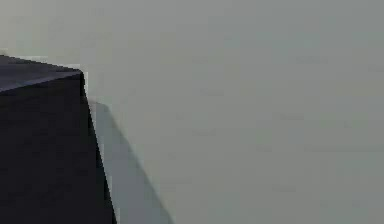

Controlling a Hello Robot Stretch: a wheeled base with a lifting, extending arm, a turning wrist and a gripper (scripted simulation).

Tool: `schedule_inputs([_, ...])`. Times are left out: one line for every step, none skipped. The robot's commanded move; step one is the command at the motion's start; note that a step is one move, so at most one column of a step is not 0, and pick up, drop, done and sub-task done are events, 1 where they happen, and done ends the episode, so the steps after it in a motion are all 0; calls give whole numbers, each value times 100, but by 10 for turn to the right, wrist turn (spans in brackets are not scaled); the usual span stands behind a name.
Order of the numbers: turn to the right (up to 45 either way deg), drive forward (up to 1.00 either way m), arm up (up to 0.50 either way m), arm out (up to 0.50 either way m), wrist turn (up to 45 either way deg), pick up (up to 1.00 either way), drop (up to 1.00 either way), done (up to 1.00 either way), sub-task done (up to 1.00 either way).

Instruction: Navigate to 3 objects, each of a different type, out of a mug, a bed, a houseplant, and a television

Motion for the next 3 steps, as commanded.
schedule_inputs([-450, 0, 0, 0, 0, 0, 0, 0, 0])
schedule_inputs([-450, 0, 0, 0, 0, 0, 0, 0, 0])
schedule_inputs([-450, 0, 0, 0, 0, 0, 0, 0, 0])
